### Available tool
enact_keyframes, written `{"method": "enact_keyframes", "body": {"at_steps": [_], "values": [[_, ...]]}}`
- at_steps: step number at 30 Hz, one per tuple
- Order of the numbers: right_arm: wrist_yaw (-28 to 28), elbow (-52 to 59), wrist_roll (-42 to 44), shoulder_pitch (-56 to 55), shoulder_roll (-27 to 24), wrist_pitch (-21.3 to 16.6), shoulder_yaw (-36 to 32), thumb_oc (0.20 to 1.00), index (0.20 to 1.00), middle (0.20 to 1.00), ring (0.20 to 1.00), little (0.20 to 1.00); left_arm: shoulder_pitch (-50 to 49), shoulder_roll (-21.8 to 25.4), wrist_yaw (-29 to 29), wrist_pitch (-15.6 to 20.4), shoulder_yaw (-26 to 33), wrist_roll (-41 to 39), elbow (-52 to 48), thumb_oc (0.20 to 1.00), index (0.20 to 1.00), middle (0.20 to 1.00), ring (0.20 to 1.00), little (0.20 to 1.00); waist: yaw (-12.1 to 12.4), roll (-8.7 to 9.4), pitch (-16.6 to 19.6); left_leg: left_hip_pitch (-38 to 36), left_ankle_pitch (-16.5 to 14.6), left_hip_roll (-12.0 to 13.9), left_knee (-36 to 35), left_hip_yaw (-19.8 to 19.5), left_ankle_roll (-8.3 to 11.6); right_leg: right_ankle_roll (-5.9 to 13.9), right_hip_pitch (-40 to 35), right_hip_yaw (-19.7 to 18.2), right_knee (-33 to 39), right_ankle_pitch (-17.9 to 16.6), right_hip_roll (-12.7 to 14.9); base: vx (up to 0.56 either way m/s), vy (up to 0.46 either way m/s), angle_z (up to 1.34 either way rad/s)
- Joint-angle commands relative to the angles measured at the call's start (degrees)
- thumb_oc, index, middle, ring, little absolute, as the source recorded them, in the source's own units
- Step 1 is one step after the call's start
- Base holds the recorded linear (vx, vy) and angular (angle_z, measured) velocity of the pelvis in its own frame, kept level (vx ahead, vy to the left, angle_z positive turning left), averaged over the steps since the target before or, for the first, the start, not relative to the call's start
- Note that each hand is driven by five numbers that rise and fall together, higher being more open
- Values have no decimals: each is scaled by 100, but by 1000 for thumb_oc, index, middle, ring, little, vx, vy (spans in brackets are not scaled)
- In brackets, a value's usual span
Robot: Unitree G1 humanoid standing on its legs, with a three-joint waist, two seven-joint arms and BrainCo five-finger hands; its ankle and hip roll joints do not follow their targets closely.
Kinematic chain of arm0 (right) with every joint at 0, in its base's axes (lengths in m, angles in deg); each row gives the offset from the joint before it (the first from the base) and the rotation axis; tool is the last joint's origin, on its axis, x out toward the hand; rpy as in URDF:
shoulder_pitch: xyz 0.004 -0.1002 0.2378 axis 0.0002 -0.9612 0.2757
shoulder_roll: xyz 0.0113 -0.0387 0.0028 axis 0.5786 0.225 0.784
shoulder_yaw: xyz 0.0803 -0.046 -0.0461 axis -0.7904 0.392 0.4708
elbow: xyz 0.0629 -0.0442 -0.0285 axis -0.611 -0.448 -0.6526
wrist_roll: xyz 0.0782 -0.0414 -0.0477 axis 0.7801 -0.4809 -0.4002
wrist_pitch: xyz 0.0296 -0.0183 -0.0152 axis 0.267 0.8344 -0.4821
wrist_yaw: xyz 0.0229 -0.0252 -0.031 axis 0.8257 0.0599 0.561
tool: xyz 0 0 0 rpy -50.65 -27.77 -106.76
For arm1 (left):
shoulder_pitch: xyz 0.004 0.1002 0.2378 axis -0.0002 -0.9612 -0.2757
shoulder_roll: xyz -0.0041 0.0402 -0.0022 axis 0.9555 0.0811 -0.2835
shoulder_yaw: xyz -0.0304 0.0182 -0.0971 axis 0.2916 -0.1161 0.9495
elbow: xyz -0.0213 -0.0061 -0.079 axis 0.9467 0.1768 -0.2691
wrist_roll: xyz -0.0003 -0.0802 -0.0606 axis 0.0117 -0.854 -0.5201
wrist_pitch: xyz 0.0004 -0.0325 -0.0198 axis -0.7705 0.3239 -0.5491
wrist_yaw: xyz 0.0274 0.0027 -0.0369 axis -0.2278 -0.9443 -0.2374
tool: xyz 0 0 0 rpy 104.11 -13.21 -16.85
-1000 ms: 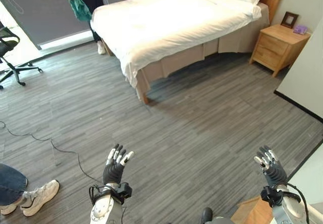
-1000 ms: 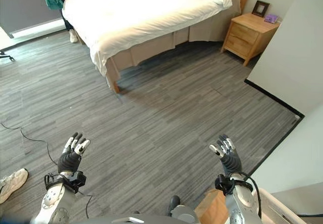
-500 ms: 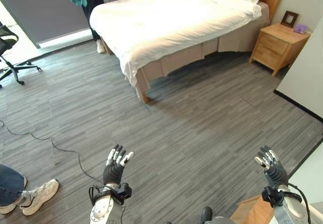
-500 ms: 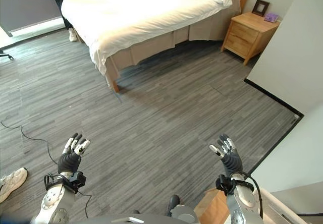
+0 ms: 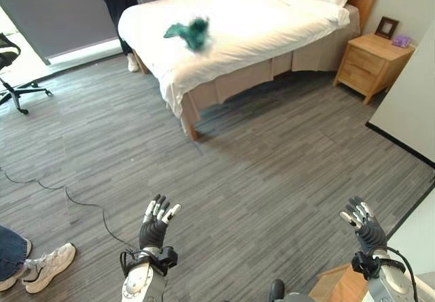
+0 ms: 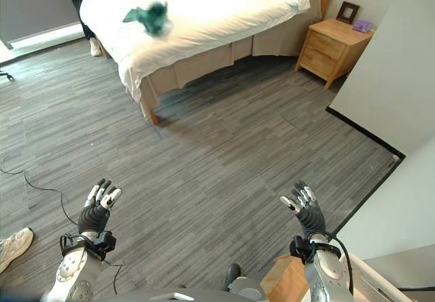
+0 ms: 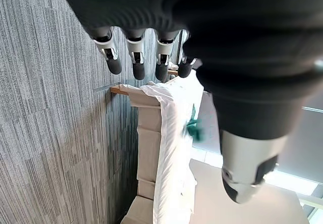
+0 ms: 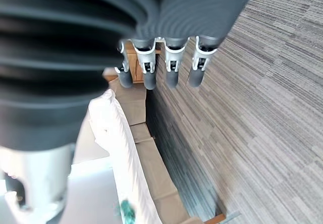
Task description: Pick up bed clothes into laundry basket.
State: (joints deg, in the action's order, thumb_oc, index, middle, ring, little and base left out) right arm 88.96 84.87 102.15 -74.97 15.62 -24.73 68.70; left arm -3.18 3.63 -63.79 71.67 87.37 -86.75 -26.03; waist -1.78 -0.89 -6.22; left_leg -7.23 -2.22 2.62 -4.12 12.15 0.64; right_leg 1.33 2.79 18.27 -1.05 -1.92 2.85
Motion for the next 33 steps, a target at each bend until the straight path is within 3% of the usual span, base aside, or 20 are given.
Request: {"method": "enact_keyframes", "body": {"at_steps": [1, 14, 15, 17, 31, 33], "values": [[54, 221, -27, 287, 19, -283, -4, 1000, 1000, 1000, 1000, 1000, 45, 258, -33, 297, 164, 227, -183, 1000, 1000, 1000, 1000, 1000, -151, 233, 44, -3, -117, 137, -80, -391, 149, 550, -706, -367, 392, 367, 387, 0, 0, 0], [49, 147, 23, 332, 23, -265, 42, 1000, 1000, 1000, 1000, 1000, 32, 267, -28, 311, 171, 218, -156, 1000, 1000, 1000, 1000, 1000, -138, 238, 34, -22, -131, 116, -82, -394, 140, 555, -727, -379, 396, 359, 394, 0, 0, 0], [-202, -381, 433, 692, -29, -449, -355, 1000, 1000, 1000, 1000, 1000, 520, 407, 55, 295, -47, 129, 215, 1000, 1000, 1000, 1000, 1000, -395, 149, -434, 696, 305, 342, 321, -784, 366, 490, -340, -823, -67, 596, 349, 61, 40, 0], [-160, -311, 354, 665, 31, -445, -281, 1000, 1000, 1000, 1000, 1000, 474, 447, 88, 316, 58, 222, 132, 1000, 1000, 1000, 1000, 1000, -391, 135, -370, 531, 335, 337, 137, -725, 359, 525, -432, -874, 71, 554, 353, 81, 55, -6], [-55, -348, 14, 691, -95, -314, 17, 1000, 1000, 1000, 1000, 1000, 201, 390, 138, 276, 164, 239, 196, 1000, 1000, 1000, 1000, 1000, -209, 181, -355, 277, 272, 325, -28, -701, 317, 606, -666, -944, 307, 513, 403, 39, 19, -8], [58, -484, -154, 899, -351, -199, 200, 1000, 1000, 1000, 1000, 1000, 316, 425, 334, 342, 346, 159, 221, 1000, 1000, 1000, 1000, 1000, -34, 264, -407, 402, 241, 273, 86, -791, 280, 666, -618, -827, 194, 496, 487, 7, 42, -1]]}}
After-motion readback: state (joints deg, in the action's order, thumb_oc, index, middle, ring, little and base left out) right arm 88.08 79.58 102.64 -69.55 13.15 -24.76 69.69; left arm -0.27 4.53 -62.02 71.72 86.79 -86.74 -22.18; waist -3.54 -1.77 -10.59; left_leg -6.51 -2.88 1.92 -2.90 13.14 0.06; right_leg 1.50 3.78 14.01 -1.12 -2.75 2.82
